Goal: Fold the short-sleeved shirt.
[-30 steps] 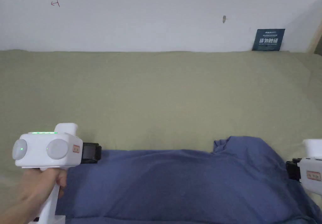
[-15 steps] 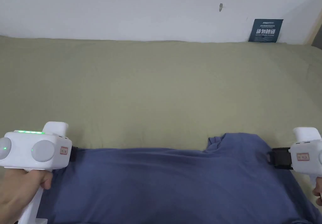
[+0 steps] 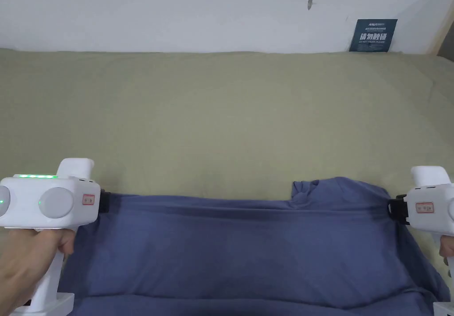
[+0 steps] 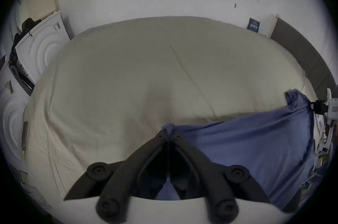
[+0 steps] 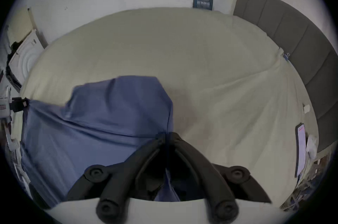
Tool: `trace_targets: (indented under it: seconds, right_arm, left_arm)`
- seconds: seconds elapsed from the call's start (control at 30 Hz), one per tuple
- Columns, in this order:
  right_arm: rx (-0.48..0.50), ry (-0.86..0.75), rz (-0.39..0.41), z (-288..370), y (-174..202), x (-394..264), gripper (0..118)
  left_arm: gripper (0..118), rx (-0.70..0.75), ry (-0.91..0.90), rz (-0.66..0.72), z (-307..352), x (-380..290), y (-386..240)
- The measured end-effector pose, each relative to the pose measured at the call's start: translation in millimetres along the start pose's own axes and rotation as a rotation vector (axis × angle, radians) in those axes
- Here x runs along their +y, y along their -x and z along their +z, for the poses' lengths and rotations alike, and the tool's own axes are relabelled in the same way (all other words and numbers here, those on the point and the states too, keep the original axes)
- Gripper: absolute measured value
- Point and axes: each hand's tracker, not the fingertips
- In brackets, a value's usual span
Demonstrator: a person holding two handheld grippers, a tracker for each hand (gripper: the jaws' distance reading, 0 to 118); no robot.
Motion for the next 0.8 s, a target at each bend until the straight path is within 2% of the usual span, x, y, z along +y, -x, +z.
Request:
trace_targets:
  seconds: [0.13, 0.17, 0.2, 0.5, 0.6, 0.8]
  right_arm:
    - [0.084, -0.057, -0.063, 42, -19, -3, 3]
    - [0.086, -0.073, -0.056, 57, -21, -8, 3]
    - [0.104, -0.103, -0.011, 74, -19, -14, 3]
    - [0.132, -0.184, 0.081, 180, -13, -116, 3]
    - [0.149, -0.156, 0.076, 190, -16, -154, 3]
    - [0.143, -0.054, 0.048, 176, -16, -212, 3]
  left_arm:
    - [0, -0.015, -0.063, -0.012, 50, -10, 7]
    - [0, -0.024, -0.081, -0.015, 66, -16, 8]
    - [0, -0.026, -0.093, -0.014, 78, -22, 10]
    - [0, -0.043, -0.109, -0.021, 161, -124, 27]
    - [0, -0.041, -0.085, -0.038, 168, -163, 31]
    - [0, -0.068, -0.021, 0.019, 154, -212, 44]
